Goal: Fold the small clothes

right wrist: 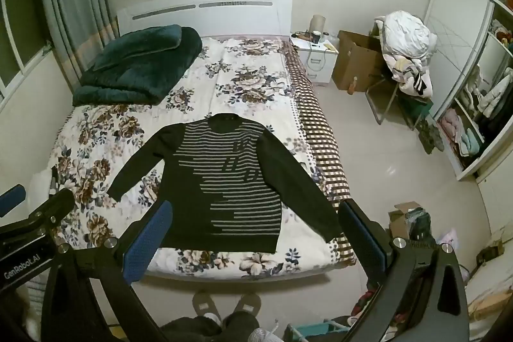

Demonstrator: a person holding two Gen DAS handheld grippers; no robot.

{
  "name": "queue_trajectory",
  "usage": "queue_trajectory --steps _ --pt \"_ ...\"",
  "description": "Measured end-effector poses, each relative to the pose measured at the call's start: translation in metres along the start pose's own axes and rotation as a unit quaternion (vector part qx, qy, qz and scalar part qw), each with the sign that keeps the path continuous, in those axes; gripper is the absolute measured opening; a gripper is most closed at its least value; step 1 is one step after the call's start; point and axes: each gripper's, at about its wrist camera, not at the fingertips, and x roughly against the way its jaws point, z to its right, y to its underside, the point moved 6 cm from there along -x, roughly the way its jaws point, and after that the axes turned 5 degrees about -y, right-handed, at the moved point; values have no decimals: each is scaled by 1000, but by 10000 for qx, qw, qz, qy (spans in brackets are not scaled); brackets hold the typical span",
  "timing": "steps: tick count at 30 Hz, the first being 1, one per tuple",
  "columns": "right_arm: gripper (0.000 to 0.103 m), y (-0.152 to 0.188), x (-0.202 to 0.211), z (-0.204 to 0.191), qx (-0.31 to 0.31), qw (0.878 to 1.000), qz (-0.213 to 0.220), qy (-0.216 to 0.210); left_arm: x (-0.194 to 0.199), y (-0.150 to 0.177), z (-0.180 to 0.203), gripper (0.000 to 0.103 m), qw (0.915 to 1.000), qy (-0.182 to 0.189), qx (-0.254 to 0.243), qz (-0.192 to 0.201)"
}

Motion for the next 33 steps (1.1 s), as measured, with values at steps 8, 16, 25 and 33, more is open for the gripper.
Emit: queue_trajectory --steps 8,16,25,33 --pt "103 0 0 0 23 10000 30 13 -2 -3 2 103 10000 20 -35 13" --pt "103 -1 -1 1 26 10000 63 23 -5 -3 -1 103 10000 22 34 88" --pt "103 0 1 0 48 9999 110 41 1 -1 -1 103 9999 34 37 135" --pt "103 1 3 -1 59 9999 142 50 1 -1 -1 103 9999 29 43 160"
